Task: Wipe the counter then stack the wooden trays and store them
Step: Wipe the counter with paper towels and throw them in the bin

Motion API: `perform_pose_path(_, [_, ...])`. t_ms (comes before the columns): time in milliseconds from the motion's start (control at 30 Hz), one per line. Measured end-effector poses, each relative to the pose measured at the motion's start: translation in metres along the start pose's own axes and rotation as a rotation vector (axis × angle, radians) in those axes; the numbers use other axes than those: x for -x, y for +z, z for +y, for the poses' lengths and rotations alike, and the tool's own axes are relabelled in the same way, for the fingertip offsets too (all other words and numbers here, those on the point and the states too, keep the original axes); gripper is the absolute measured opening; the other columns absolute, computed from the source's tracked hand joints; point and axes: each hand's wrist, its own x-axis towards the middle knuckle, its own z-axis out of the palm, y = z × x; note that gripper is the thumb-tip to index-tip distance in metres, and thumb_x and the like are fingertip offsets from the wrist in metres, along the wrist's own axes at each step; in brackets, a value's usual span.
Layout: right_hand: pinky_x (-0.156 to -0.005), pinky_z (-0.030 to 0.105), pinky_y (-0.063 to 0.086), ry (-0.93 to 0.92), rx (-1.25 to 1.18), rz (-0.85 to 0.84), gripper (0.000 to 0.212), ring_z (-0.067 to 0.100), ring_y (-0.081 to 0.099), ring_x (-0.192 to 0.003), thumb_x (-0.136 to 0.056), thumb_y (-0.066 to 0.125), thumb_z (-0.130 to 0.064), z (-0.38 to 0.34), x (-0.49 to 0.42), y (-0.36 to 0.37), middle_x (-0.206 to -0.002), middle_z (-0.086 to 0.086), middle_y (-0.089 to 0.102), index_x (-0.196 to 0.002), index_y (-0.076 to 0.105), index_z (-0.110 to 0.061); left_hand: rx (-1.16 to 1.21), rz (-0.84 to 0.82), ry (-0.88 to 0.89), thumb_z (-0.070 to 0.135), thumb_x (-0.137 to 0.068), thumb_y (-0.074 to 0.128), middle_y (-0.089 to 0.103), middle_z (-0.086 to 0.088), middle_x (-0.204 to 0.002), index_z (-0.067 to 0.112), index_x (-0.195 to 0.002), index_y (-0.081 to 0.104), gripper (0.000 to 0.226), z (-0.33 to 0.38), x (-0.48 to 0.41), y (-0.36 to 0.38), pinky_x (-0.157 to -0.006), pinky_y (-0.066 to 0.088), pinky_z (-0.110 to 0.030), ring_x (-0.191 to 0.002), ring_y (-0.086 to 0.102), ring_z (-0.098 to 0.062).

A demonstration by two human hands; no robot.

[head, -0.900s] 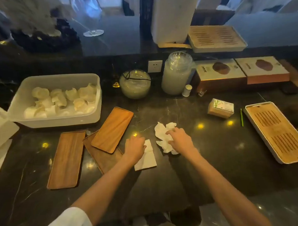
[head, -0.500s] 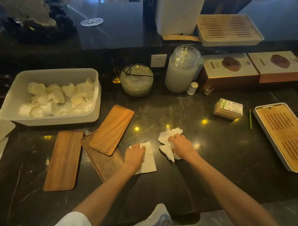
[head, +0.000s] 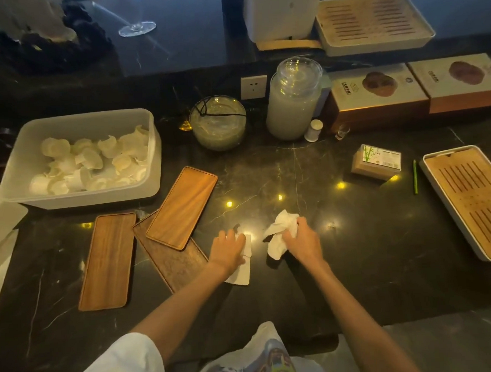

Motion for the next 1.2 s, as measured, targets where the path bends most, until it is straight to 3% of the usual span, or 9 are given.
perform_pose_path(233, [-0.082,0.043,0.058,-0.046,-0.054,0.044,0.023,0.025,0.069,-0.095,-0.094,0.051,-0.026,-0.002,0.024,0.021,-0.103,0.004,0.07,-0.112,0.061,-0.016,0.733,0.105,-0.188,0.02,-0.099,0.048,0.062,-0.009,-0.116,0.017,-0.11,0.047,0.012,0.029,0.008,-0.01,-0.075,0.049,-0.031,-0.095,0.06,-0.019])
perform_pose_path(400, [-0.064,0.028,0.043,-0.166,-0.071,-0.034,0.02,0.018,0.061,-0.081,-0.094,0.052,-0.022,-0.011,0.04,0.022,-0.095,0.001,0.068,-0.107,0.066,-0.016,1.112,0.056,-0.105,0.015,-0.103,0.039,0.06,-0.004,-0.128,0.015,-0.134,0.055,0.034,0.052,0.019,-0.027,-0.089,0.039,-0.024,-0.115,0.056,-0.015])
perform_pose_path(500, [-0.059,0.025,0.046,-0.244,-0.085,-0.202,0.014,0.017,0.065,-0.078,-0.097,0.052,-0.024,-0.008,0.053,0.007,-0.079,-0.007,0.065,-0.09,0.065,-0.024,1.292,-0.027,-0.015,0.017,-0.102,0.047,0.045,0.007,-0.135,0.019,-0.152,0.03,0.053,0.053,0.034,-0.03,-0.101,0.041,-0.025,-0.129,0.047,-0.013])
perform_pose_path(567, [-0.069,0.025,0.053,-0.27,-0.155,-0.419,0.008,0.016,0.068,-0.086,-0.095,0.058,-0.023,-0.002,0.061,-0.007,-0.088,-0.005,0.069,-0.097,0.066,-0.026,1.225,-0.003,0.028,0.016,-0.098,0.056,0.047,0.003,-0.136,0.018,-0.152,0.031,0.06,0.052,0.045,-0.026,-0.103,0.045,-0.03,-0.126,0.051,-0.015])
perform_pose_path(667, [-0.091,0.031,0.057,-0.289,-0.35,-0.588,0.044,0.017,0.07,-0.104,-0.091,0.067,-0.014,0.017,0.085,-0.019,-0.115,0.0,0.071,-0.133,0.059,-0.024,1.183,0.156,-0.052,0.011,-0.092,0.065,0.06,-0.009,-0.124,0.011,-0.129,0.057,0.038,0.061,0.064,-0.019,-0.093,0.05,-0.032,-0.114,0.059,-0.025])
perform_pose_path(767, [-0.097,0.035,0.057,-0.259,-0.51,-0.382,0.055,0.015,0.067,-0.114,-0.09,0.071,-0.014,0.038,0.125,-0.021,-0.128,-0.003,0.063,-0.137,0.053,-0.034,1.367,0.163,-0.153,0.007,-0.089,0.067,0.062,-0.01,-0.11,0.007,-0.115,0.061,0.026,0.077,0.086,-0.015,-0.077,0.056,-0.028,-0.098,0.064,-0.023])
perform_pose_path(867, [-0.101,0.031,0.051,-0.317,-0.254,-0.143,0.062,0.009,0.048,-0.123,-0.089,0.072,-0.027,0.069,0.167,-0.025,-0.138,-0.01,0.043,-0.145,0.046,-0.038,1.424,0.087,-0.128,0.004,-0.09,0.064,0.06,-0.004,-0.103,0.005,-0.11,0.058,0.021,0.099,0.114,-0.006,-0.064,0.056,-0.021,-0.086,0.062,-0.013])
perform_pose_path(1033, [-0.107,0.038,0.047,-0.283,-0.057,-0.182,0.07,0.014,0.048,-0.13,-0.084,0.077,-0.028,0.114,0.248,-0.001,-0.146,-0.007,0.041,-0.144,0.042,-0.032,1.527,-0.049,-0.099,0.002,-0.094,0.057,0.06,-0.007,-0.102,0.005,-0.116,0.048,0.024,0.14,0.179,0.049,-0.061,0.056,-0.02,-0.086,0.062,-0.016])
perform_pose_path(1200, [-0.089,0.03,0.044,-0.228,0.236,-0.114,0.053,0.024,0.055,-0.121,-0.09,0.068,-0.022,0.174,0.314,0.049,-0.137,0.004,0.046,-0.137,0.044,-0.019,1.689,-0.322,-0.239,0.0,-0.09,0.052,0.055,-0.013,-0.108,0.013,-0.114,0.045,0.028,0.176,0.24,0.133,-0.067,0.053,-0.032,-0.091,0.059,-0.023])
